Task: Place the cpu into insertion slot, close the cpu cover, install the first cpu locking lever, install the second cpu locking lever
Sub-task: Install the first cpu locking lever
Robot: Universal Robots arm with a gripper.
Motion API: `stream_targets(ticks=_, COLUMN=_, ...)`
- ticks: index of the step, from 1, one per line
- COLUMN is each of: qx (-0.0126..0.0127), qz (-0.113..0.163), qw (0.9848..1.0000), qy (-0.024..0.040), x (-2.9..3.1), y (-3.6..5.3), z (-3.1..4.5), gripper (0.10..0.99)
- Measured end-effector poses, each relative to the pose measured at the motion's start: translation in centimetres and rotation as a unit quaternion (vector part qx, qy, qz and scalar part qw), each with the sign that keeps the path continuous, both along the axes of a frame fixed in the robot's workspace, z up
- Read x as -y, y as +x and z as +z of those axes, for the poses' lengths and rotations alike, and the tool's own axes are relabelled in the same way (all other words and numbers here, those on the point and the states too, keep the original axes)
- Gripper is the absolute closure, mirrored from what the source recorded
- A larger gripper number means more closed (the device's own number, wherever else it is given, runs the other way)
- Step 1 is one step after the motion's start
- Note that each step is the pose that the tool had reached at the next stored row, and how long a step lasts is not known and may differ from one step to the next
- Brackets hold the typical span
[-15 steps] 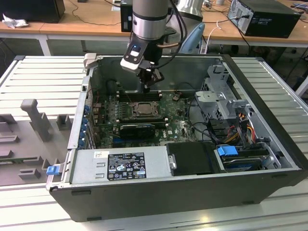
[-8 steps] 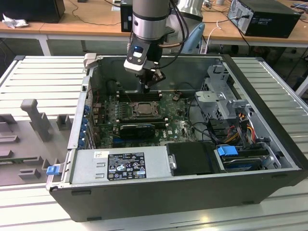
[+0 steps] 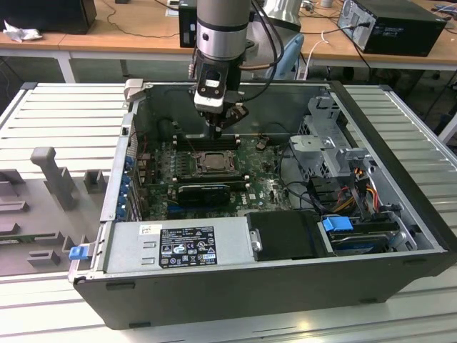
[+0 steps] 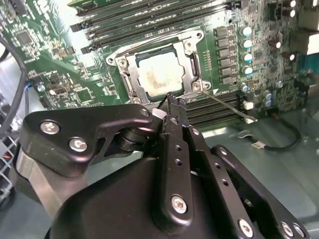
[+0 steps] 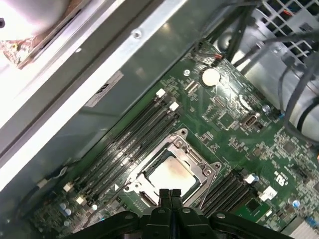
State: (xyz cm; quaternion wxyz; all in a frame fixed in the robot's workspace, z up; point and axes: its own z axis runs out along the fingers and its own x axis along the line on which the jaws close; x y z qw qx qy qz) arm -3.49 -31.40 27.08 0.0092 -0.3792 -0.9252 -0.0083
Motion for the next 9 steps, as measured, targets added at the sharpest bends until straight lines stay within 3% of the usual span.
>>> stream_targets(ticks=5, qx=0.0028, qz=0.031, qw=0.9995, qy=0.0001, x=0.00, y=0.00, z=-0.02, gripper=0.980)
stream_targets(ticks=9, qx=0.0034, qz=0.064, qw=0.9980, qy=0.0001, x=0.00, y=0.00, z=-0.05, gripper=0.980)
